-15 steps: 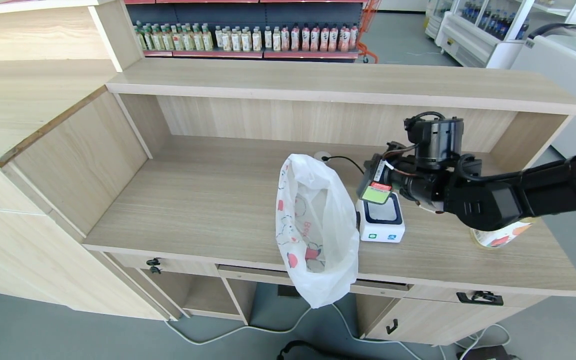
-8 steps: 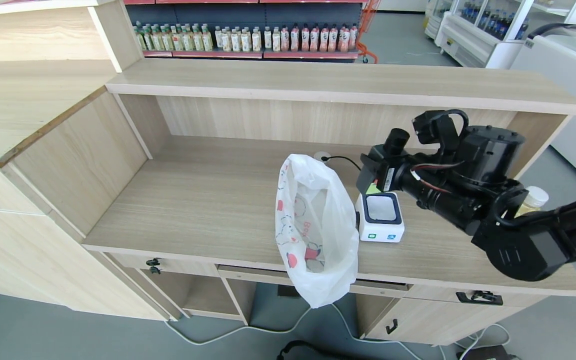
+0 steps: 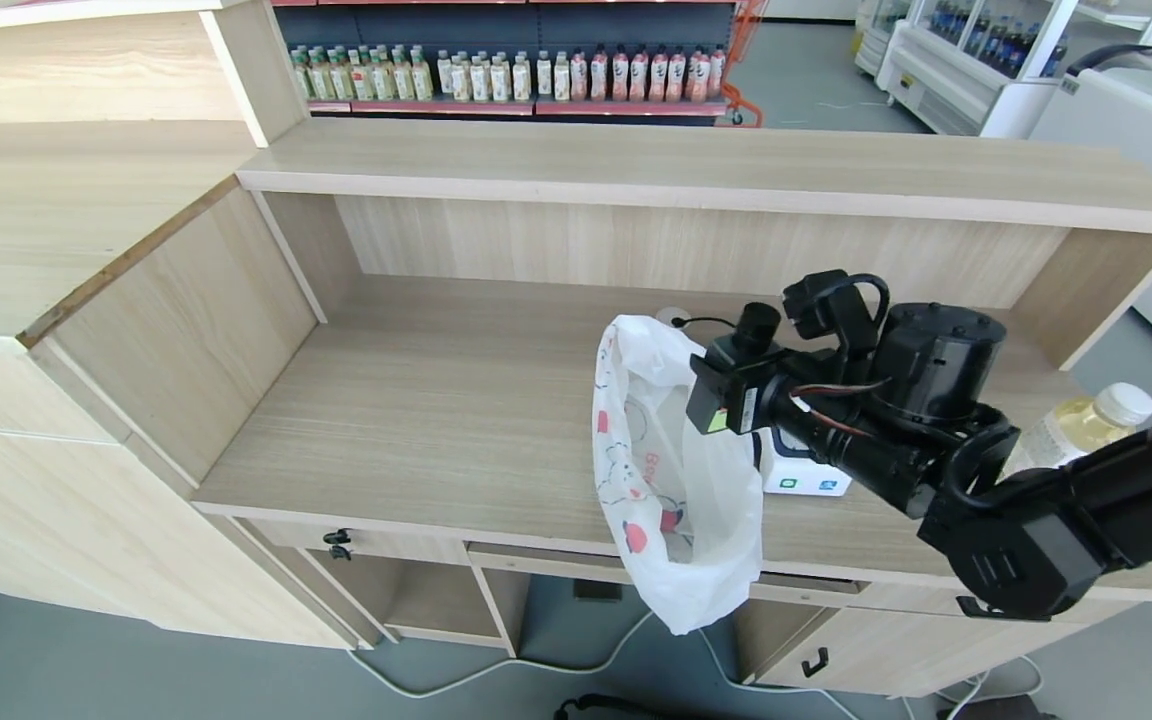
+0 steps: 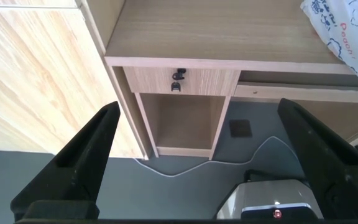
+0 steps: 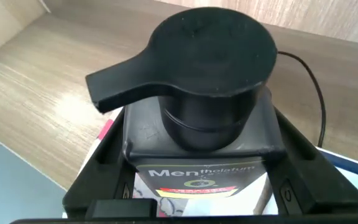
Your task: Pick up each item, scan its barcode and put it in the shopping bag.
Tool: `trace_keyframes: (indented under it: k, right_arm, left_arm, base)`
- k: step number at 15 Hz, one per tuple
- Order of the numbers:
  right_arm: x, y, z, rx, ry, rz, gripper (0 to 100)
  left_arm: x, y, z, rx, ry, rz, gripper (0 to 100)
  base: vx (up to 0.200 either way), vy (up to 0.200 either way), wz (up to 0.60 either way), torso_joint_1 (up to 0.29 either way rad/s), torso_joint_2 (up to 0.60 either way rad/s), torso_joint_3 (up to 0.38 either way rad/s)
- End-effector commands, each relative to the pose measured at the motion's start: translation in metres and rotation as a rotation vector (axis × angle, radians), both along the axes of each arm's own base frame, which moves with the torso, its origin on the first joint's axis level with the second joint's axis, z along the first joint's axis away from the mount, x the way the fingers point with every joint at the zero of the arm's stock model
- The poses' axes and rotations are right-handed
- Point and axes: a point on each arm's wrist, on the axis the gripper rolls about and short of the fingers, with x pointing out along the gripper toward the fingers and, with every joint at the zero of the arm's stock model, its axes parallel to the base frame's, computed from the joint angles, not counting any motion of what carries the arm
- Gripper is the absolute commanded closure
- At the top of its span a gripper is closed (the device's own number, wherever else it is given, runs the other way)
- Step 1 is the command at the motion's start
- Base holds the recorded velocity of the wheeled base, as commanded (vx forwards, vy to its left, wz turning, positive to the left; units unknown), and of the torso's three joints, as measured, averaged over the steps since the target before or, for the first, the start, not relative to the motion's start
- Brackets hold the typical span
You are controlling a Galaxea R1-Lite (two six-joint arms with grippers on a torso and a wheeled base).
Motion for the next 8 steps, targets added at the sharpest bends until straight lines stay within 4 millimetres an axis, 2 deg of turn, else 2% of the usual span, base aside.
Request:
trace_keyframes:
  k: [1,4,8]
  right_arm:
    - [0.011,0.005,-0.033,-0.040,0.032,-0.002,100]
    - [0.021,0.009,-0.063,-0.047,0.013,-0.003,100]
    - [0.027,0.012,-0.080,-0.065,0.026,0.051,100]
  left_arm:
    - [0.000,0.000,0.000,0.000,0.000,0.000,0]
    - [0.000,0.000,0.000,0.000,0.000,0.000,0]
    - [0.000,0.000,0.000,-0.002,0.000,0.000,0]
  base:
    - [0.000,0.000,0.00,0.000,0.00,0.000]
    - [0.000,0.000,0.00,0.000,0.00,0.000]
    - [0.000,0.000,0.00,0.000,0.00,0.000]
